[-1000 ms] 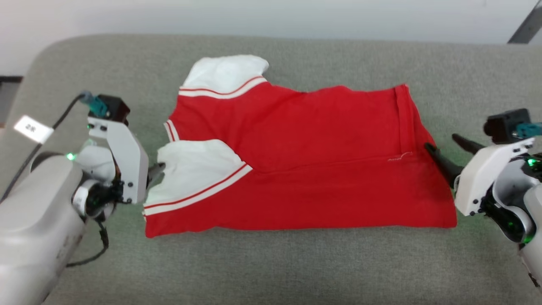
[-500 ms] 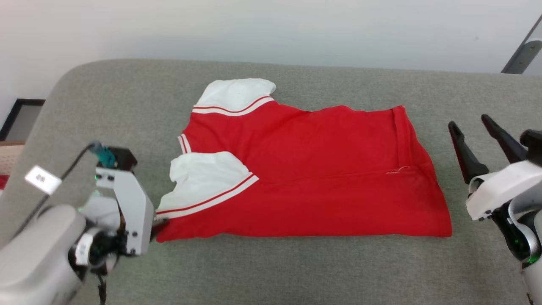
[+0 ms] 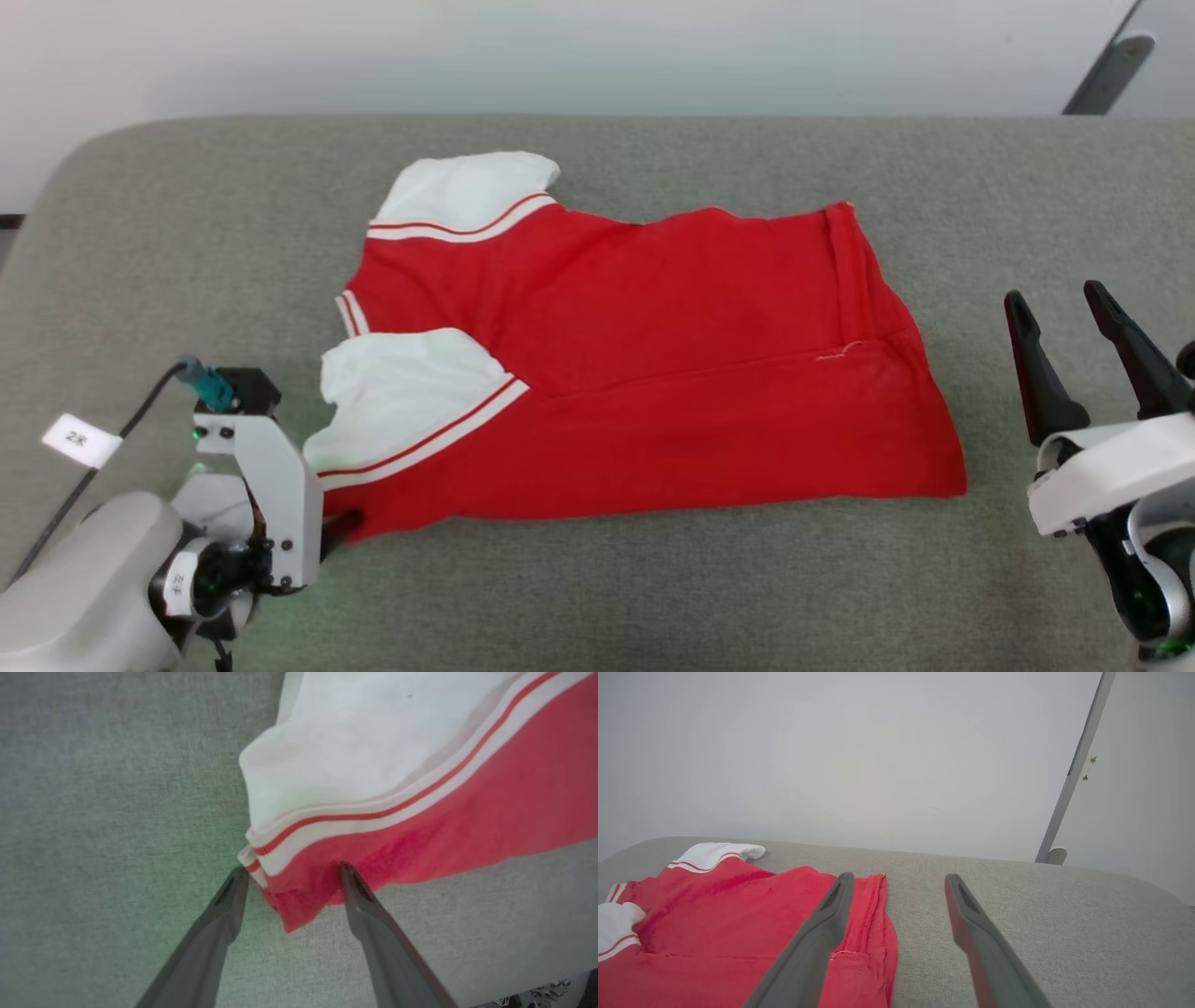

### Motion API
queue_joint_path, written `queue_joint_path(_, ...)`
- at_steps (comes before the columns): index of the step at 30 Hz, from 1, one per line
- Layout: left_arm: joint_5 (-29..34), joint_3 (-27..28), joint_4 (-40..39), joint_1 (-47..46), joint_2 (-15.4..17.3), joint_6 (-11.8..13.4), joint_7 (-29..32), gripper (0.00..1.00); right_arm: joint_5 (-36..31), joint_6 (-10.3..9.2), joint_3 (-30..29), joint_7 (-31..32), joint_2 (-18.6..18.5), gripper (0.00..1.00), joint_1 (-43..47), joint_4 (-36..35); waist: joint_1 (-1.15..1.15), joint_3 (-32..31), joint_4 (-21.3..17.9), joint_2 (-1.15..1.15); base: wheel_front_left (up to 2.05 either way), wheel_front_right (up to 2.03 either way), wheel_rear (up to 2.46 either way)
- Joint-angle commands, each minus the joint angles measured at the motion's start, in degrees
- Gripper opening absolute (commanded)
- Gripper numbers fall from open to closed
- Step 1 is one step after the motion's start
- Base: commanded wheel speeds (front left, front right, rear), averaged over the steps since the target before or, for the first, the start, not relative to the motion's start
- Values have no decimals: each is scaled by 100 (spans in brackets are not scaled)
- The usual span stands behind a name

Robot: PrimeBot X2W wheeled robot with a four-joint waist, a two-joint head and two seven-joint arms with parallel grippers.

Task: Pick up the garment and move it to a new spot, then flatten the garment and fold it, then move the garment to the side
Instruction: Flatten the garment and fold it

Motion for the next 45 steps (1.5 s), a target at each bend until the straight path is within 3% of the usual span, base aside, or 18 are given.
queue_joint_path(1,-2,-14,51,45,-32,-37,-23,100,-4,-9,-63,18,59,100,79,-61,0,79,-77,0,0,0,0)
queue_joint_path(10,6,-176,808,8,-405,-319,-116,100,-66,-9,-376,490,289,100,484,-544,0,217,-135,0,0,0,0)
queue_joint_path(11,23,-209,866,-2,-441,-372,-118,64,-57,-9,-382,579,294,100,530,-578,0,229,-132,0,0,0,0)
queue_joint_path(12,1,-216,909,-9,-488,-443,-136,0,-31,-9,-396,680,305,100,565,-614,0,243,-128,0,0,0,0)
queue_joint_path(22,81,-301,1210,-248,-777,-765,-238,0,314,-9,-201,2129,302,100,612,-452,0,425,-23,0,0,0,0)
queue_joint_path(36,191,-365,1525,-622,-1078,-997,-381,0,381,-8,130,3595,246,100,-269,1043,0,710,238,0,0,0,0)
queue_joint_path(37,196,-367,1547,-643,-1096,-1010,-384,0,402,-7,209,3667,242,91,-314,1151,0,718,253,0,0,0,0)
queue_joint_path(38,199,-369,1573,-661,-1105,-1018,-391,0,453,-7,244,3704,265,14,-343,1248,0,725,262,0,0,0,0)
queue_joint_path(39,203,-369,1601,-678,-1117,-1035,-402,0,468,-5,289,3763,256,0,-378,1337,0,728,272,0,0,0,0)
queue_joint_path(45,208,-355,1736,-758,-1097,-1104,-447,0,496,-7,310,3812,116,0,-490,1469,0,701,308,0,0,0,0)
